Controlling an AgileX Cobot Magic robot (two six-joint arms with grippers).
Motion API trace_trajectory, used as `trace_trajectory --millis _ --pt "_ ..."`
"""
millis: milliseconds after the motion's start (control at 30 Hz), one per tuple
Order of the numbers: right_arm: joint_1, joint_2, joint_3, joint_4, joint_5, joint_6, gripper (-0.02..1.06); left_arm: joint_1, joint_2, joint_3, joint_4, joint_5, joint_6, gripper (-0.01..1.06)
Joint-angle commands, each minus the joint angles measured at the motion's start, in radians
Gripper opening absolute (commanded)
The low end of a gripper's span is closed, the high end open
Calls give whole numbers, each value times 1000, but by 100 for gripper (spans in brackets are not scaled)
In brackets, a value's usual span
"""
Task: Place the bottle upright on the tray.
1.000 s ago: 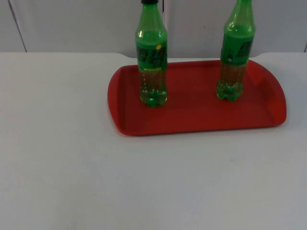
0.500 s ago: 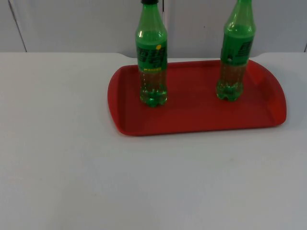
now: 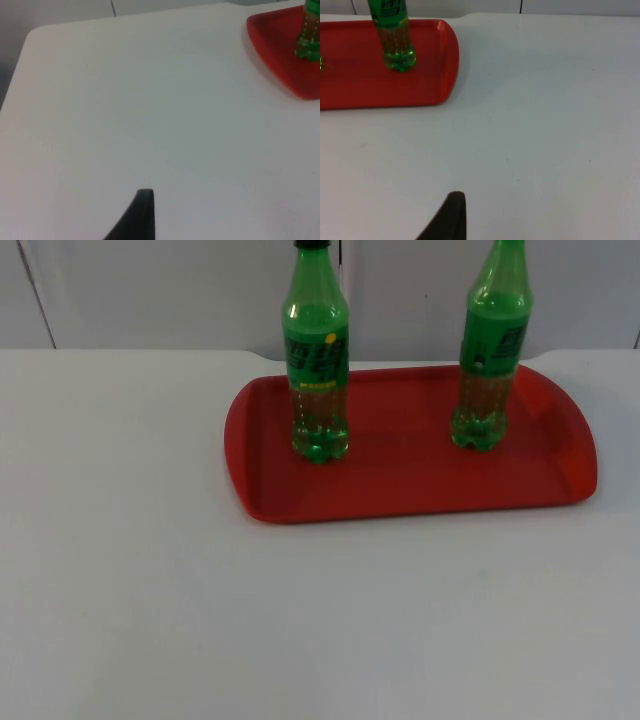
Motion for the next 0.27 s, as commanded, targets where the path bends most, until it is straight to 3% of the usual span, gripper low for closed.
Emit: trace_trajectory --millis 0,233 --pt "-5 -3 0 2 -6 -1 105 22 -4 5 2 -11 -5 105" --pt "-5 -3 0 2 -6 -1 105 108 -4 5 2 -11 -5 105"
